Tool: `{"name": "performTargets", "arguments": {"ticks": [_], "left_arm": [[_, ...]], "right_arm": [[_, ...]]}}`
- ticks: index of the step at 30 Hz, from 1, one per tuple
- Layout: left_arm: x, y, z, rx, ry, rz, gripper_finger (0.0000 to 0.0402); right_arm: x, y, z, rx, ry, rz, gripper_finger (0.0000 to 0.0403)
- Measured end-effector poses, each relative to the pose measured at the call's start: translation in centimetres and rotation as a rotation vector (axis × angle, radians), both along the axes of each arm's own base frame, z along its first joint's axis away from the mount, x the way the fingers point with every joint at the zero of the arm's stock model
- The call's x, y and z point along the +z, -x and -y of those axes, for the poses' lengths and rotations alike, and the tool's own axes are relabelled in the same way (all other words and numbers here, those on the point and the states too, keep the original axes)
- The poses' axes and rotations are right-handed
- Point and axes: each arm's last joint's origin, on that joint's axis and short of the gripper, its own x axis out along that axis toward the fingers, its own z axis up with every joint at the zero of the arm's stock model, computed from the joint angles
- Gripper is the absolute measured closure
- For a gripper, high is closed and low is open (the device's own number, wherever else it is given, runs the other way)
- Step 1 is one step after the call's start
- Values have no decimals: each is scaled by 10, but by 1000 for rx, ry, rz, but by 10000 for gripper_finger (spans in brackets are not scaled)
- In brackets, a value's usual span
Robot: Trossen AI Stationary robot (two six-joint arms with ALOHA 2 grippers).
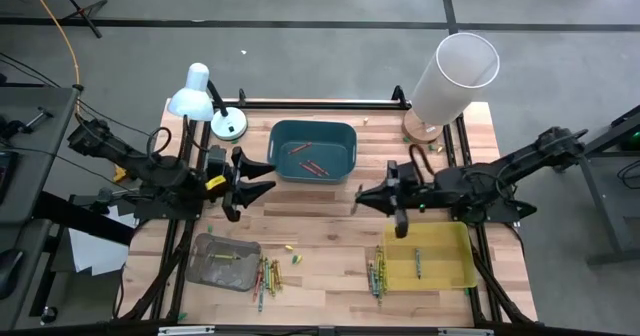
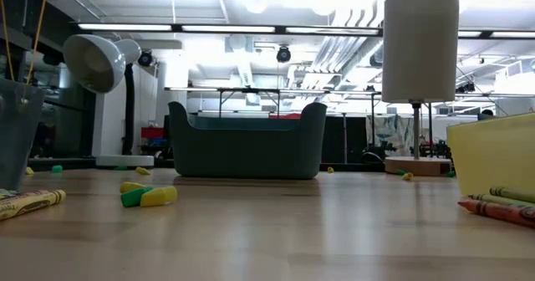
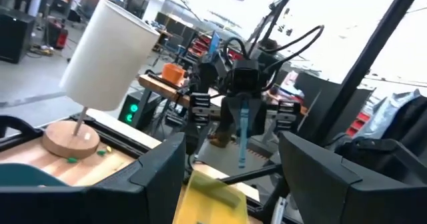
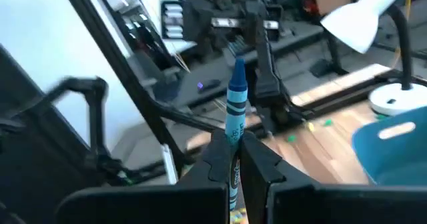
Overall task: Sort crayons
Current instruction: Put the blue crayon into the yellow bin
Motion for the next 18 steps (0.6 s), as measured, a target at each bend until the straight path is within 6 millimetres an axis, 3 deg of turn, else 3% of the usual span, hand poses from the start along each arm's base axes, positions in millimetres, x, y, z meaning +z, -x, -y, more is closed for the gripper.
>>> {"name": "performTargets", "arguments": {"ticks": [9,13,18], "left_arm": [[0,-4,-9,40,17,8,172],[0,-4,-11,50,16,6,172],[0,-5,-13,62,16,5,172]], "right_arm": [[3,8,5,38,43,-49,403],[5,20,1,101,-8,-317,403],[-4,56,-11,95,-154,-759,403]]}}
